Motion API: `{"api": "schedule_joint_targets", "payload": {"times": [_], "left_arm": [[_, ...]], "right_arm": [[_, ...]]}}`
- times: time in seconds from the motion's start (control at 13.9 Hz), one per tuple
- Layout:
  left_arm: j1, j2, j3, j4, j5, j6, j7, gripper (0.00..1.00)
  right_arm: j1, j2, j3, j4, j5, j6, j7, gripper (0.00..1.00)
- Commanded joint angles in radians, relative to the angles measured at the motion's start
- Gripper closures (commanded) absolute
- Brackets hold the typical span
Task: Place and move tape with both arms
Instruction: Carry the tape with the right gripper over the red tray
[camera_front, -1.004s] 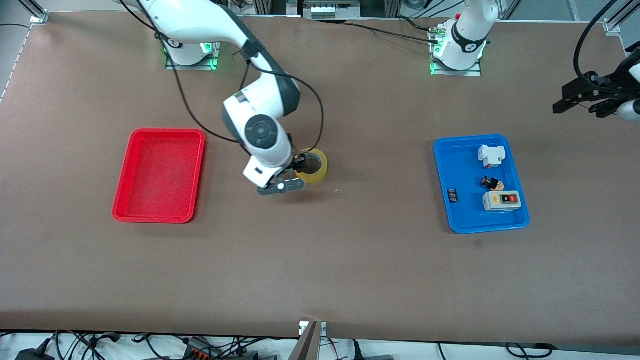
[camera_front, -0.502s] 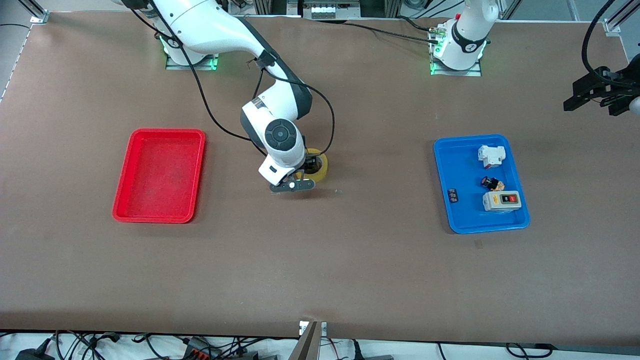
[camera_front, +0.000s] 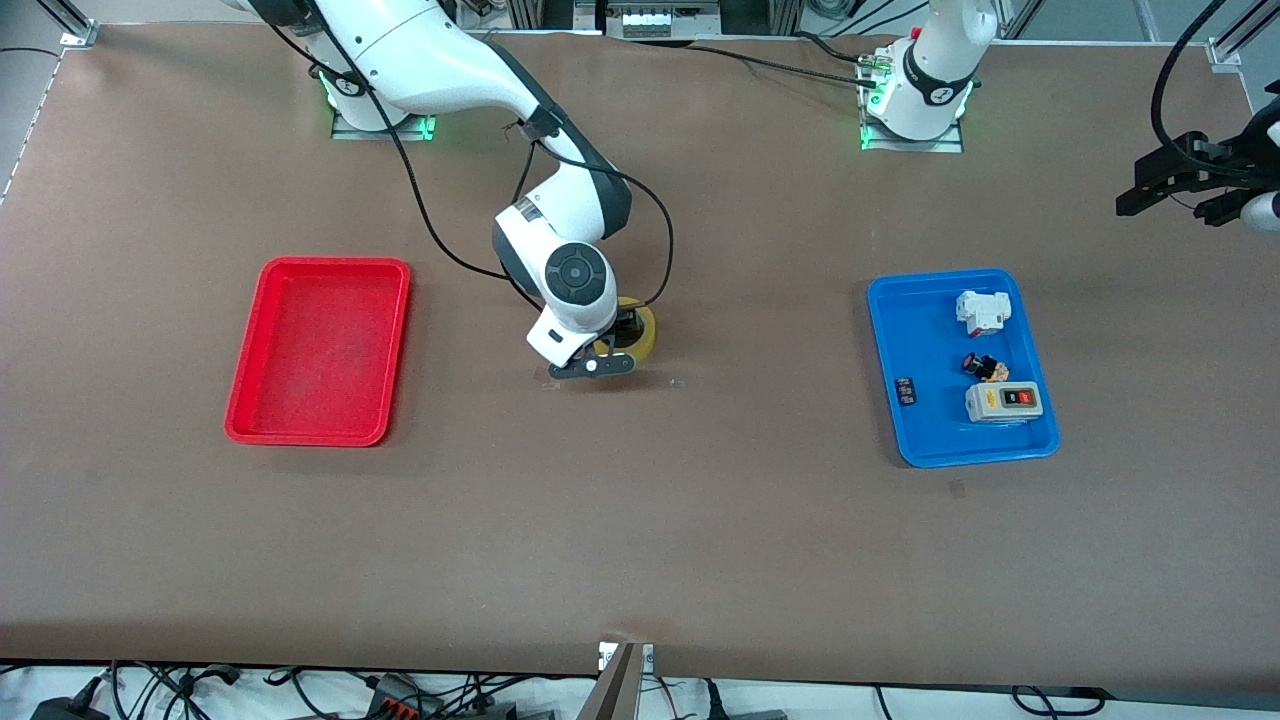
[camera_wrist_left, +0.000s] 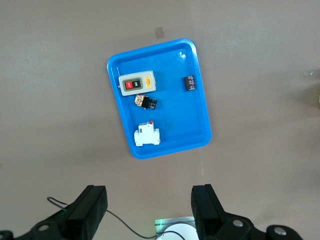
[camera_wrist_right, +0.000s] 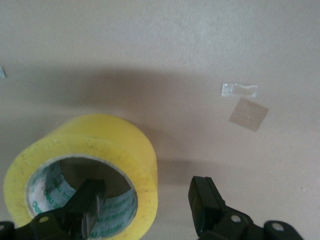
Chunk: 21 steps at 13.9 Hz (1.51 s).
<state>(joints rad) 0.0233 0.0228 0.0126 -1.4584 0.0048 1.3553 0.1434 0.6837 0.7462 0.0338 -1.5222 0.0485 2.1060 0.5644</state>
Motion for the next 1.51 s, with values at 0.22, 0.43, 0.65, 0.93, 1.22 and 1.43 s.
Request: {"api": "schedule_joint_targets", "payload": {"times": [0.22,0.43,0.65,0.93,1.22,1.43], "left_arm": [[-0.003,0.023,0.003,0.013,-0.019,-0.012,-0.005,0.0],[0.001,0.026,0.001,0.013,-0.012,-0.005,-0.005,0.0],[0.004,0.025,0.004,0.013,-0.008,-0.007,-0.018,0.0],[0.009,0.017,0.004,0.013,-0.008,0.016,-0.137,0.0],[0.009,0.017,0.01,0.013,-0.008,0.016,-0.139,0.0],[0.01,0.017,0.01,0.013,-0.008,0.016,-0.139,0.0]], "right_arm": [[-0.004,0.005,-0.002,0.023,0.023,-0.027,0.002,0.81],[-0.01,-0.008,-0.005,0.025,0.112,-0.027,0.017,1.0],[-0.079,-0.106,-0.018,0.027,0.129,-0.078,0.003,1.0],[-0.376,-0.212,-0.055,-0.034,0.117,-0.204,-0.293,1.0],[-0.558,-0.275,-0.086,-0.169,0.04,-0.207,-0.486,1.0],[-0.57,-0.297,-0.115,-0.248,-0.052,-0.166,-0.486,1.0]]}}
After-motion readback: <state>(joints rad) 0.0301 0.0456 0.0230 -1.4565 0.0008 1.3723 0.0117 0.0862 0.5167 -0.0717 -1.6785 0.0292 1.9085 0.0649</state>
